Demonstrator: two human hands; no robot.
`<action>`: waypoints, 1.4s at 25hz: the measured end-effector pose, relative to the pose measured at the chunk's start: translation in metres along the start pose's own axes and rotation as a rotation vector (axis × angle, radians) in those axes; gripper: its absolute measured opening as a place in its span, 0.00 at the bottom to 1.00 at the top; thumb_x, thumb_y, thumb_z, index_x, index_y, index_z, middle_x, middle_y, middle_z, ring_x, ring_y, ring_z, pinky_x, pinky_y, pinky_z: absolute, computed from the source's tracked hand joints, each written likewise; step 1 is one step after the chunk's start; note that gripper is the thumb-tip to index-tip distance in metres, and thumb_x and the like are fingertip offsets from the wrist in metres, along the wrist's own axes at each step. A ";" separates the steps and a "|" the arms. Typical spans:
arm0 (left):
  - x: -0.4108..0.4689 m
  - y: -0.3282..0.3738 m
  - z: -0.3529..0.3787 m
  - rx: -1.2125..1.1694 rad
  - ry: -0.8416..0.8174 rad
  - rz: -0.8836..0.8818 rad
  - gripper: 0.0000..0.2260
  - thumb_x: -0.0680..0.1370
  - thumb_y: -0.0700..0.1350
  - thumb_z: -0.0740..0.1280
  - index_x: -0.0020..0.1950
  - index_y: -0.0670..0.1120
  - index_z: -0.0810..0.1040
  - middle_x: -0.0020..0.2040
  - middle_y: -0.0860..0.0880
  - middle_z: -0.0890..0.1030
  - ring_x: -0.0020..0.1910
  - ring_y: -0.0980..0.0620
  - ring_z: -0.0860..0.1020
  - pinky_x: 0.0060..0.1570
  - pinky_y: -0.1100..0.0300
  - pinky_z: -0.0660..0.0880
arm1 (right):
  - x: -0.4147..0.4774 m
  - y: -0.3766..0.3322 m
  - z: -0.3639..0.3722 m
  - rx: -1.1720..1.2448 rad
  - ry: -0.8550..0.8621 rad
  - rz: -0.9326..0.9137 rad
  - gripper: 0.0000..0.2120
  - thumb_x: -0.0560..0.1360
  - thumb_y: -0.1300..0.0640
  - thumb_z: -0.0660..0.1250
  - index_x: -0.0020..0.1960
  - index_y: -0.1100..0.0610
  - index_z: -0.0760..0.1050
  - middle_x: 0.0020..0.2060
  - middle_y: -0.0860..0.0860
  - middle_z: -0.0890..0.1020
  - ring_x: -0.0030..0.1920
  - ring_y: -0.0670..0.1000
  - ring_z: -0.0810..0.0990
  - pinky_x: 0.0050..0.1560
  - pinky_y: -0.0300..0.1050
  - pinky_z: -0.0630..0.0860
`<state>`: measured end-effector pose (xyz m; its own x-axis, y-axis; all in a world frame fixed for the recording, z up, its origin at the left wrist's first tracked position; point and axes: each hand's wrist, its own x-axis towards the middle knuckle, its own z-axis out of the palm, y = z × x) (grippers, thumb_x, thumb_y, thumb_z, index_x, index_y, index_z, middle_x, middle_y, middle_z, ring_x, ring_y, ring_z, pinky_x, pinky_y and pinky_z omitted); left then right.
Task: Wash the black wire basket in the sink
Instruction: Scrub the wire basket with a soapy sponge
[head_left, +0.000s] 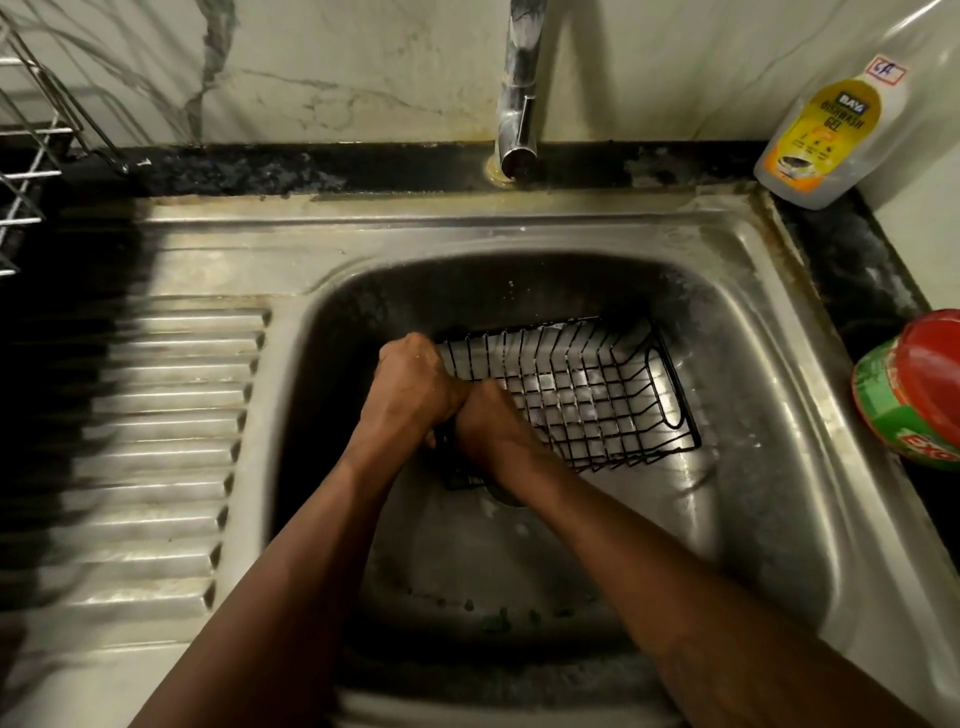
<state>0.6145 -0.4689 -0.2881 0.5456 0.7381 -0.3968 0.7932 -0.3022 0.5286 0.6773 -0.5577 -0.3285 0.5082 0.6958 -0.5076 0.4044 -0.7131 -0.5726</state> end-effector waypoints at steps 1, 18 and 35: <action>0.001 -0.001 0.000 0.016 0.018 -0.006 0.15 0.76 0.40 0.72 0.33 0.46 0.70 0.29 0.47 0.73 0.23 0.51 0.73 0.14 0.69 0.67 | 0.000 -0.002 0.004 0.031 -0.014 -0.050 0.02 0.76 0.58 0.70 0.45 0.55 0.81 0.42 0.53 0.83 0.43 0.52 0.83 0.48 0.51 0.83; 0.009 -0.003 0.003 0.064 0.037 -0.036 0.09 0.77 0.40 0.69 0.37 0.45 0.73 0.36 0.45 0.80 0.35 0.45 0.81 0.32 0.55 0.81 | 0.002 -0.005 0.002 -0.243 -0.175 0.010 0.18 0.73 0.55 0.76 0.62 0.55 0.78 0.59 0.55 0.80 0.55 0.56 0.80 0.50 0.46 0.76; 0.007 0.007 -0.001 0.109 -0.044 -0.094 0.12 0.79 0.38 0.67 0.36 0.40 0.78 0.29 0.47 0.82 0.31 0.49 0.85 0.28 0.62 0.77 | -0.007 -0.002 -0.011 -0.378 -0.134 -0.009 0.12 0.79 0.61 0.67 0.63 0.59 0.76 0.50 0.54 0.78 0.46 0.52 0.77 0.43 0.46 0.75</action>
<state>0.6235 -0.4656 -0.2865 0.4774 0.7395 -0.4747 0.8646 -0.2987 0.4041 0.6811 -0.5621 -0.3170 0.4102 0.6892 -0.5973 0.6725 -0.6709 -0.3124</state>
